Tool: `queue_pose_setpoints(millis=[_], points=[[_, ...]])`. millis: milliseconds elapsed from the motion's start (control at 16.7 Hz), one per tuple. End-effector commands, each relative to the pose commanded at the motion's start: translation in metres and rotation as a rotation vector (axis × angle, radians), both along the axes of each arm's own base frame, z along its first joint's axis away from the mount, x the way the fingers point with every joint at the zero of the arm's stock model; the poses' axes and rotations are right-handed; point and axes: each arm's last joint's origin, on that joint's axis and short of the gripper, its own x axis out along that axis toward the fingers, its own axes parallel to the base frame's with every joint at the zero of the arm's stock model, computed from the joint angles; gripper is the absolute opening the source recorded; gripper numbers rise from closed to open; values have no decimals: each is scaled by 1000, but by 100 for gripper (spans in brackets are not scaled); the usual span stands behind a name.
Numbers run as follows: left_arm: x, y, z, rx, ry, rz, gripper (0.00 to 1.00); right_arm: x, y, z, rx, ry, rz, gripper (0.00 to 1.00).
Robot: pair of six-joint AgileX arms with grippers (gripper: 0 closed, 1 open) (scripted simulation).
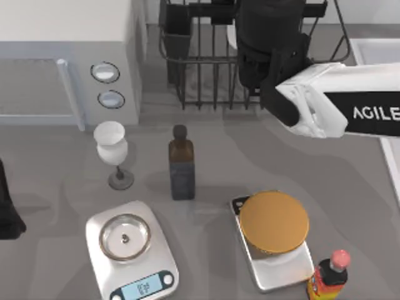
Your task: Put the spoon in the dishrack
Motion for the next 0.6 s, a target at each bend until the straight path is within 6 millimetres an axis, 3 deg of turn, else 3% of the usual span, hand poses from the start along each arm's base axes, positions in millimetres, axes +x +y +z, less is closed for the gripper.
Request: queue_pose_setpoints(millis=[300,600], points=[[0,0,0,0,0,0,100,0,0,0,0,0,0,98],[0,0,0,0,0,0,100,0,0,0,0,0,0,100]])
